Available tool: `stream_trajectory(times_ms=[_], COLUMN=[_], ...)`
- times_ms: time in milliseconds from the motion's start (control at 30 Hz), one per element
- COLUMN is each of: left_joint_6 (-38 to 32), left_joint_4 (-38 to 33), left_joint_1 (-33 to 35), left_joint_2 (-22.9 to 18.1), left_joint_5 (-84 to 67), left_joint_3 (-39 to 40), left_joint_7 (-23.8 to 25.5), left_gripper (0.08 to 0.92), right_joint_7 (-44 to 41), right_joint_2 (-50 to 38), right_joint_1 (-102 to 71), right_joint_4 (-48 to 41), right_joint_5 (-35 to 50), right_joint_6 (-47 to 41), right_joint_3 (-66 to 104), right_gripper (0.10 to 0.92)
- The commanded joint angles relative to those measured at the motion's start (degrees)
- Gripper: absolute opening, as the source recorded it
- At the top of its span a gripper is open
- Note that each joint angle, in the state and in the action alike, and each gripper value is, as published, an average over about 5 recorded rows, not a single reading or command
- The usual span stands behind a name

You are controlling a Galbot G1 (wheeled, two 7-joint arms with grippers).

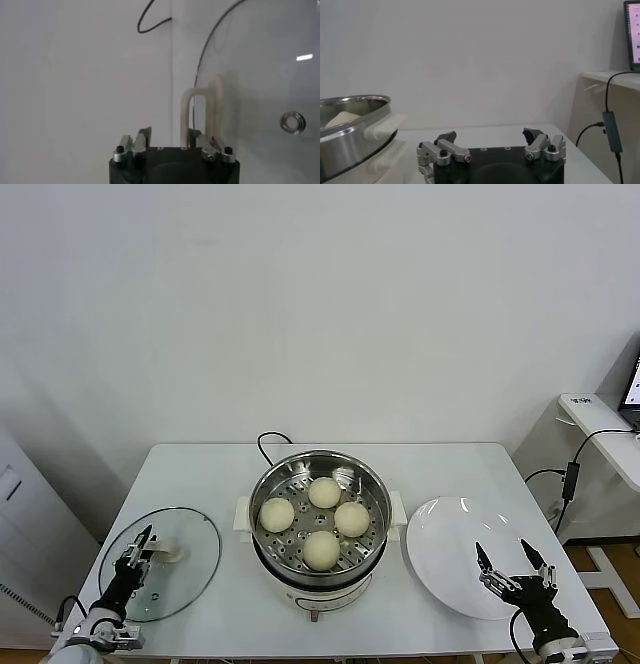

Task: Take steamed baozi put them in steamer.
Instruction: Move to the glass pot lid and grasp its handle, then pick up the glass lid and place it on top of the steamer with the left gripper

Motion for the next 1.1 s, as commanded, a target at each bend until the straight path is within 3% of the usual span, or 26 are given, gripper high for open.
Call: stream_trajectory(times_ms=[33,333,567,667,800,967,1100], left_joint_6=[1.02,7.88,18.94,26.16,37.24,50.5,55.5], left_joint_4=[-6.28,-18.44,-29.76,-35.2,-41.93,-46.96,-46.15], left_joint_1=[1.82,4.9,6.33,7.64,7.1,3.37,-1.26], left_joint_2=[1.5,7.82,17.66,20.36,21.58,20.64,18.3], left_joint_5=[-13.92,-23.95,-32.28,-34.66,-33.39,-23.18,-13.78], left_joint_3=[1.45,1.02,2.41,6.89,16.9,31.56,39.74], left_joint_7=[0.13,5.26,12.73,15.59,15.91,16.35,19.18], left_gripper=[0.367,0.137,0.122,0.122,0.122,0.122,0.122], right_joint_7=[0.14,0.53,-0.58,-2.19,-3.69,-4.81,-5.27], right_joint_2=[-0.17,-1.41,-4.7,-6.18,-6.77,-5.88,-5.5], right_joint_1=[0.26,1.38,2.92,3.66,4.29,2.91,1.71], right_joint_4=[0.15,0.85,0.14,-1.55,-3.89,-4.91,-5.78], right_joint_5=[-0.25,-0.02,1.92,3.27,3.95,3.99,3.97], right_joint_6=[-0.01,-0.52,-1.39,-1.49,-1.33,-1.04,-0.79], right_joint_3=[-0.18,-0.55,-1.11,-0.87,0.03,1.92,3.76], right_gripper=[0.823,0.823,0.823,0.823,0.823,0.823,0.823])
